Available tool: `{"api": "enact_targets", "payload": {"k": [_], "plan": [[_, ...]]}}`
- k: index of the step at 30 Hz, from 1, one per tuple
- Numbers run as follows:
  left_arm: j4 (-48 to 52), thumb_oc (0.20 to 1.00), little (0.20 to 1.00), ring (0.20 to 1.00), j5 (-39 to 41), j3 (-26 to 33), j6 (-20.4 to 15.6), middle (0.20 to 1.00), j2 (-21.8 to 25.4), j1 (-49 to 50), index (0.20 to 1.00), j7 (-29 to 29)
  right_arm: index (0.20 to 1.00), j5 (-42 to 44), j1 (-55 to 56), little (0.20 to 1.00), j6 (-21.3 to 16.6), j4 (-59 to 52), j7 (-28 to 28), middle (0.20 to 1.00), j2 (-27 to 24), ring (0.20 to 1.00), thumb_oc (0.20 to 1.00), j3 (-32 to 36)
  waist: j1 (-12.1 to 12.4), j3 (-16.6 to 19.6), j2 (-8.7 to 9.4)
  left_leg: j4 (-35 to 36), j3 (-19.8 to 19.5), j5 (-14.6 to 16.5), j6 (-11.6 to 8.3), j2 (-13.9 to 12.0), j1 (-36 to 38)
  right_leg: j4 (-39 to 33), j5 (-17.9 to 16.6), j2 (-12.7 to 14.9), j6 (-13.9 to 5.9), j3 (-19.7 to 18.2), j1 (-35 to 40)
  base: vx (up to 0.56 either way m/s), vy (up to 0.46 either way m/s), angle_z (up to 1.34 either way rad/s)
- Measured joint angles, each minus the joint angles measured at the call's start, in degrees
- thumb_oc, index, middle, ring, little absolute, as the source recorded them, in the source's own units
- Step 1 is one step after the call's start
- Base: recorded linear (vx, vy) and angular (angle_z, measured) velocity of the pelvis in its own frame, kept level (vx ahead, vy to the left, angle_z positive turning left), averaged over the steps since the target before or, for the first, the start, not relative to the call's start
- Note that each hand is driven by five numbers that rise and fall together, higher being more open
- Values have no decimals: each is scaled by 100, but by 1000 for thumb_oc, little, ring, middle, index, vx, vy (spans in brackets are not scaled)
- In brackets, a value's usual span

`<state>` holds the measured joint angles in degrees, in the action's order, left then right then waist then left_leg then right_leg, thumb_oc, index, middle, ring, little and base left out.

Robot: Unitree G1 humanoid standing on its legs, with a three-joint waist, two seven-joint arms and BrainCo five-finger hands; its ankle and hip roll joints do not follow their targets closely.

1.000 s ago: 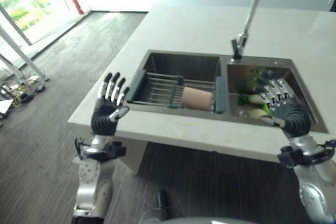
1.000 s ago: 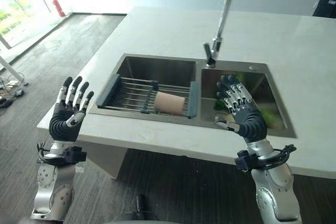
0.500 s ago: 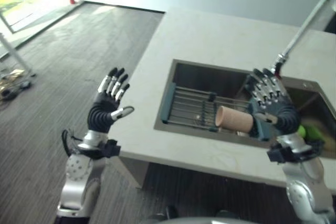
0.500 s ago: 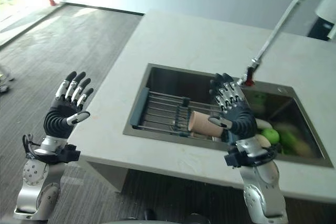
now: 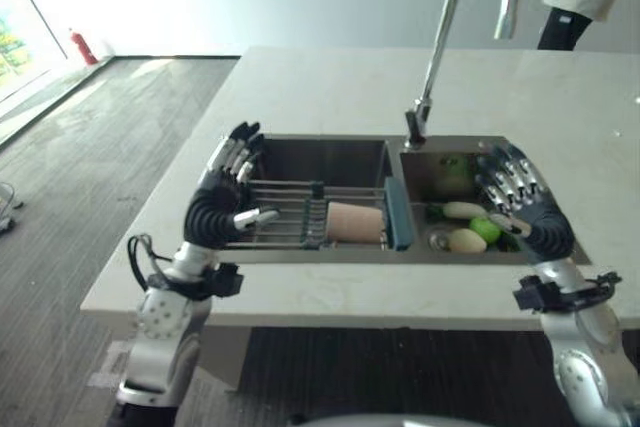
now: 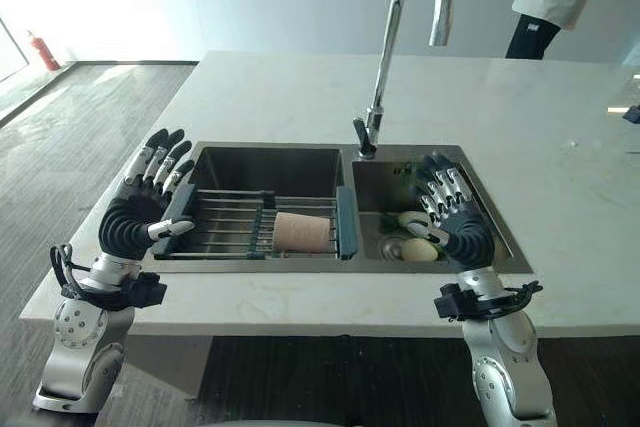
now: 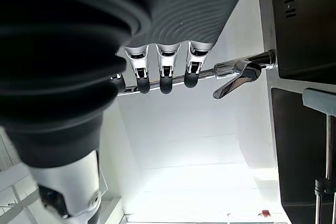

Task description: Place the dishes in the dishwasher.

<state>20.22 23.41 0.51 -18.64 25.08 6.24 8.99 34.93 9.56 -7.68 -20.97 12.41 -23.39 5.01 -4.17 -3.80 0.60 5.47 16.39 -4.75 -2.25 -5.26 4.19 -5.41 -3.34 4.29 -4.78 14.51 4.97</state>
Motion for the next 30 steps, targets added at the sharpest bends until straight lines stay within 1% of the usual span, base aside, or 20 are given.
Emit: {"api": "enact_targets", "payload": {"k": [4, 7, 8, 9, 10, 12, 15, 17, 18, 19, 20, 21, 23, 24, 25, 26, 27, 28, 29, 30], "plan": [[-1, 1000, 1000, 1000, -242, -19, -2, 1000, -10, 0, 1000, -9, 1000, -4, 9, 1000, 109, 15, 41, 1000, -79, 1000, 1000, 0, -14, -3, -151, -18, 6, -25, -26, -30, 6, 2, 11, -39, 24, -6, 33, -12, -72, -1], [-1, 1000, 1000, 1000, -461, -33, -83, 1000, -9, -3, 1000, -41, 1000, -4, -2, 1000, 126, 19, 57, 1000, -182, 1000, 1000, 4, 24, -33, -129, -158, -4, -36, -57, -52, -34, 0, 31, -46, 55, -20, 14, -5, 94, -3], [-8, 1000, 1000, 1000, -600, -46, -135, 1000, -10, -3, 1000, -112, 1000, -4, -7, 1000, 134, 18, 90, 1000, -204, 1000, 1000, 10, 57, -64, -99, -381, -119, 85, -69, -33, -148, 1, 3, -25, 81, -94, -25, 23, 195, -27], [-9, 1000, 1000, 1000, -723, -40, -162, 1000, -8, -3, 1000, -190, 1000, -9, -75, 1000, 158, 22, 133, 1000, -284, 1000, 1000, 1, 102, -83, -172, -291, -343, 161, -99, -26, -129, 3, -35, -32, 71, -186, -91, 43, 265, -39], [-12, 1000, 1000, 1000, -772, -36, -162, 1000, -9, -6, 1000, -232, 1000, -13, -122, 1000, 187, 25, 172, 1000, -293, 1000, 1000, 0, 109, -95, -231, -71, -335, 121, -94, 20, -18, 5, -56, -13, 45, -247, -115, 58, 262, -42], [-144, 1000, 1000, 1000, -1108, -50, -146, 1000, -35, -136, 1000, -364, 1000, -16, -143, 1000, 218, 28, 199, 1000, -284, 1000, 1000, -24, 5, -161, -268, -1, -319, 120, -1, 165, 120, 35, -97, 111, -25, -298, 13, 93, 270, -14], [-250, 1000, 1000, 1000, -1346, -42, -141, 1000, -31, -272, 1000, -440, 1000, -5, -135, 1000, 219, 27, 282, 1000, -267, 1000, 1000, -29, -13, -173, -203, -2, -304, 201, 90, 293, 197, 6, -63, 236, -131, -317, 53, 122, 226, 1], [-248, 1000, 1000, 1000, -1362, -44, -141, 1000, -24, -273, 1000, -438, 1000, -5, -128, 1000, 220, 24, 327, 1000, -265, 1000, 1000, -21, -16, -178, -170, -3, -303, 207, 99, 326, 196, 12, -58, 260, -155, -319, 48, 64, 134, 3], [-236, 1000, 1000, 1000, -1467, -32, -143, 1000, -3, -275, 1000, -443, 1000, -3, -55, 1000, 233, 21, 370, 1000, -240, 1000, 1000, -5, -1, -179, -110, -3, -304, 248, 162, 381, 193, 115, -40, 322, -230, -309, 14, 36, 105, 2], [-233, 1000, 1000, 1000, -1559, -28, -146, 1000, 21, -276, 1000, -446, 1000, 0, -48, 1000, 237, 21, 398, 1000, -222, 1000, 1000, -7, -9, -170, -74, -6, -298, 245, 158, 408, 190, 182, -19, 341, -249, -320, -29, 28, 89, -3], [-239, 1000, 1000, 1000, -1619, -37, -150, 1000, 48, -291, 1000, -451, 1000, 13, -56, 1000, 237, 23, 443, 1000, -183, 1000, 1000, 4, -13, -206, -8, -12, -295, 298, 240, 455, 189, 389, -61, 362, -273, -358, -113, 34, 44, -30], [-240, 1000, 1000, 1000, -1762, -32, -160, 1000, 120, -323, 1000, -456, 1000, 26, -104, 1000, 248, 21, 490, 1000, -51, 1000, 1000, -16, 18, -254, -82, -10, -272, 301, 296, 328, 178, 1070, 4, 323, -376, -482, -516, 66, -95, -32], [-255, 1000, 1000, 1000, -1808, -34, -188, 1000, 251, -369, 1000, -456, 1000, 26, -66, 1000, 247, 22, 564, 1000, 57, 1000, 1000, -41, -20, -285, 3, -7, -236, 311, 284, 282, 175, 1497, 199, 447, -527, -572, -817, 69, -174, -18], [-268, 1000, 1000, 1000, -1844, -45, -212, 1000, 301, -458, 1000, -465, 1000, 23, -58, 1000, 242, 21, 596, 1000, 121, 1000, 1000, -99, -54, -290, 116, -6, -213, 339, 323, 309, 167, 1463, 213, 613, -547, -671, -877, 48, -181, -5], [-267, 1000, 1000, 1000, -1930, -34, -267, 1000, 407, -515, 1000, -524, 1000, 17, -82, 1000, 241, 22, 663, 1000, 154, 1000, 1000, -257, -38, -290, 217, -9, -186, 321, 292, 327, 158, 1184, 140, 837, -615, -722, -889, 71, -242, -4], [-274, 1000, 1000, 1000, -2112, -31, -263, 1000, 533, -514, 1000, -621, 1000, 9, -89, 1000, 241, 23, 732, 1000, 168, 1000, 1000, -367, -31, -285, 243, -28, -180, 297, 218, 304, 167, 830, 24, 937, -551, -759, -781, 53, -247, -3], [-271, 1000, 1000, 1000, -2242, -16, -256, 1000, 596, -515, 1000, -676, 1000, 9, -101, 1000, 243, 21, 738, 1000, 164, 1000, 1000, -415, -16, -281, 248, -39, -180, 286, 192, 263, 187, 467, -79, 924, -549, -742, -602, 38, -234, 10], [-269, 1000, 1000, 1000, -2279, -22, -155, 1000, 659, -548, 1000, -686, 1000, 7, -174, 1000, 299, 18, 712, 1000, 129, 1000, 1000, -436, -15, -266, 272, -40, -220, 264, 158, 249, 211, 97, -174, 891, -475, -562, -384, 28, -197, 11], [-264, 1000, 1000, 1000, -2377, -67, 7, 1000, 743, -614, 1000, -706, 1000, 6, -366, 1000, 382, 24, 658, 1000, 82, 1000, 1000, -445, 16, -216, 359, -40, -222, 259, 70, 281, 230, 1, -295, 844, -471, -437, -250, 43, -167, 7], [-292, 1000, 1000, 1000, -2477, -71, 86, 1000, 724, -619, 1000, -701, 1000, 6, -568, 1000, 417, 35, 637, 1000, 68, 1000, 1000, -442, 40, -188, 431, -41, -243, 251, 0, 289, 278, 7, -365, 790, -400, -460, -160, 48, -155, -1]]}}
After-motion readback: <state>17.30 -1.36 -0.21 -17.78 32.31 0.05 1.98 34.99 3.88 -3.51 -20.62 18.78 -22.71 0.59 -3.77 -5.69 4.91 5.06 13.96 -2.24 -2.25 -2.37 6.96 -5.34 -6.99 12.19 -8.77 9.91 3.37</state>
